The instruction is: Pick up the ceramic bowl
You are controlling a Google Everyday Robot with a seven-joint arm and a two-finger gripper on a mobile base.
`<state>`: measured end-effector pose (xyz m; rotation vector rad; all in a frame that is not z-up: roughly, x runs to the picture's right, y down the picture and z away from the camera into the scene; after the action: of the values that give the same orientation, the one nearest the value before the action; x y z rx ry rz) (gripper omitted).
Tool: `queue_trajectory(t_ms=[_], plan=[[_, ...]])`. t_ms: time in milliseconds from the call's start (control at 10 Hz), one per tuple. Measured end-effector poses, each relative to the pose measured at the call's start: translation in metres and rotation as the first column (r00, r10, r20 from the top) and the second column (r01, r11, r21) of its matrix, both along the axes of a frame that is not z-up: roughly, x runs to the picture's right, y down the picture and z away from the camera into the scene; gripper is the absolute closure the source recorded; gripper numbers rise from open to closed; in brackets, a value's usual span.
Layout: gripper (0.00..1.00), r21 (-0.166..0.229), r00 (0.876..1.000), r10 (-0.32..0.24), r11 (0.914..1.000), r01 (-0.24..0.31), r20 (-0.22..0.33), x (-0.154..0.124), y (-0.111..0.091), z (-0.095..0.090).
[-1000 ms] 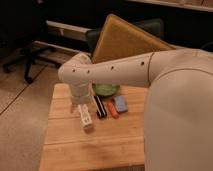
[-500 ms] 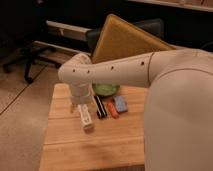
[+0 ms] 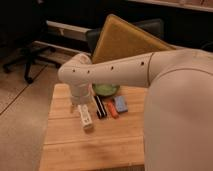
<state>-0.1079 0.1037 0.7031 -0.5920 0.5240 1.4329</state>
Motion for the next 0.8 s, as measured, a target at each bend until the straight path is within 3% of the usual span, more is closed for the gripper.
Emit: queue_trajectory(t_ms=[400, 500, 700, 800], plan=[[0.35, 0.004, 1.0, -0.003, 1.0, 0.003, 0.0, 0.0, -0.001, 0.0], [0.35, 0.024, 1.0, -0.012, 0.9996, 0.012, 0.007, 0.002, -0.007, 0.0], [0.35, 0.125, 0.998, -0.033, 0.9918, 0.026, 0.059, 0.011, -0.043, 0.002], [0.35, 0.229, 0.992, -0.044, 0.9733, 0.016, 0.114, 0.022, -0.081, 0.001]])
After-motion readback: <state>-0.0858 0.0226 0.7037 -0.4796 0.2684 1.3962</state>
